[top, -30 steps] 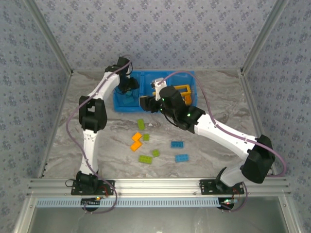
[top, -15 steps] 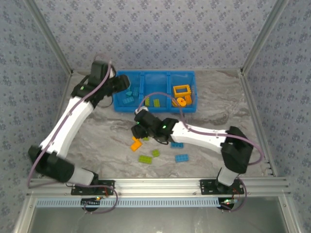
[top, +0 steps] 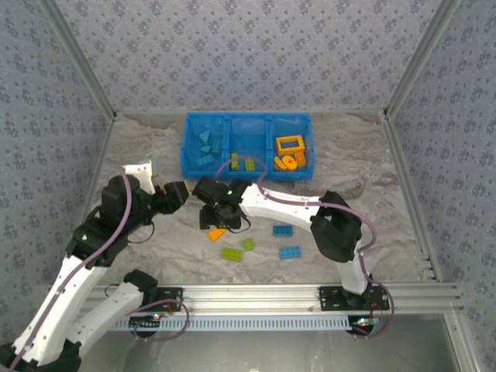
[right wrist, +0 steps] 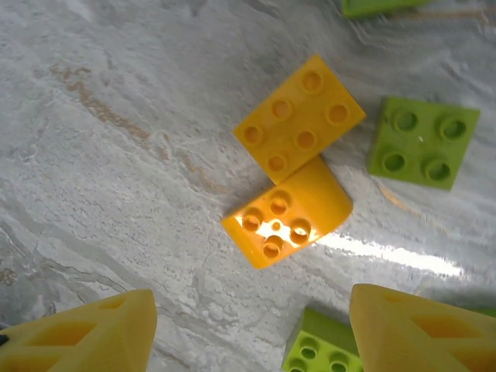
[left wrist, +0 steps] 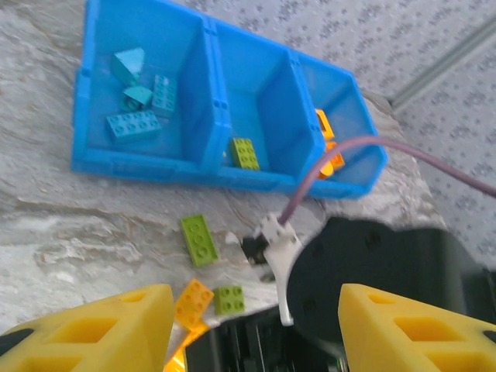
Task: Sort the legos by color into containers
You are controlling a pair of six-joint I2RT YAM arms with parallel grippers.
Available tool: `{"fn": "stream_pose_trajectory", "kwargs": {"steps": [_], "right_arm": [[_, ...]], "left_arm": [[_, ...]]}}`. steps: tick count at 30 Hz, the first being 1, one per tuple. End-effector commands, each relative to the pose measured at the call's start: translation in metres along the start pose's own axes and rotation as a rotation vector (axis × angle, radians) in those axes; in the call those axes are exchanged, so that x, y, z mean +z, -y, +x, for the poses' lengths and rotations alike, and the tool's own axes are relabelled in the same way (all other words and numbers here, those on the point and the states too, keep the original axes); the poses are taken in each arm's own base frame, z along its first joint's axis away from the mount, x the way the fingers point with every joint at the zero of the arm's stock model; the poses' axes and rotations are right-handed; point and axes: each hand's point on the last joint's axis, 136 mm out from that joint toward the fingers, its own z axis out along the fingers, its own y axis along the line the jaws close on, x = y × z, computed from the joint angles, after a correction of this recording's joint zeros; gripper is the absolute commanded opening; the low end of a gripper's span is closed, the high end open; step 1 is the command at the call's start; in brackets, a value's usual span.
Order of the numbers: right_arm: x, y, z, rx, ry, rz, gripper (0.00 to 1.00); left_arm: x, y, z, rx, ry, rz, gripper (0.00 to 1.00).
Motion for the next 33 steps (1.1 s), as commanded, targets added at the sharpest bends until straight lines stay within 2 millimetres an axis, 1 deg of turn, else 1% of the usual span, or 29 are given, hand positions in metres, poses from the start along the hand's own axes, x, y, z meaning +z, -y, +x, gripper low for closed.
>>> {"fn": "stream_pose_trajectory", "kwargs": {"steps": [1, 3, 6, 9, 12, 14, 16, 18, 21, 24, 29, 33], "right_arm": [[0.010, 0.010, 0.009, 0.205, -0.091, 0.033, 0.69], [0.020, -0.002, 0.005, 0.236, -0.105, 0.000, 0.69], [0.033, -0.007, 0.005, 0.293, -0.134, 0.021, 0.70], [0.046, -0.005, 0.010, 0.368, -0.161, 0.044, 0.70], [0.048, -0.001, 0.005, 0.387, -0.133, 0.079, 0.70], [0.049, 0.004, 0.007, 0.417, -0.136, 0.099, 0.70], [0.052, 0.007, 0.008, 0.441, -0.135, 0.112, 0.70], [0.057, 0.008, 0.009, 0.449, -0.134, 0.116, 0.68], [0.065, 0.012, 0.014, 0.473, -0.164, 0.139, 0.66], [0.065, 0.014, 0.013, 0.476, -0.142, 0.151, 0.66], [0.073, 0.020, 0.012, 0.500, -0.147, 0.168, 0.61], [0.077, 0.026, 0.009, 0.510, -0.132, 0.188, 0.52]], "left_arm": [[-0.006, 0.006, 0.014, -0.001, -0.033, 0.058, 0.58], [-0.009, 0.007, 0.014, -0.009, -0.024, 0.066, 0.57], [-0.011, 0.003, 0.019, -0.013, -0.043, 0.051, 0.57], [-0.013, 0.006, 0.017, -0.007, -0.042, 0.057, 0.57], [-0.015, 0.014, 0.016, 0.003, -0.044, 0.098, 0.56], [-0.017, 0.017, 0.016, 0.001, -0.044, 0.118, 0.56], [-0.020, 0.017, 0.018, -0.005, -0.046, 0.123, 0.56], [-0.024, 0.017, 0.019, -0.010, -0.047, 0.127, 0.56], [-0.033, 0.014, 0.021, -0.016, -0.042, 0.121, 0.56], [-0.043, 0.012, 0.022, -0.015, -0.041, 0.112, 0.56], [-0.051, 0.007, 0.027, -0.020, -0.044, 0.101, 0.56], [-0.053, 0.007, 0.028, -0.021, -0.045, 0.101, 0.55]]}}
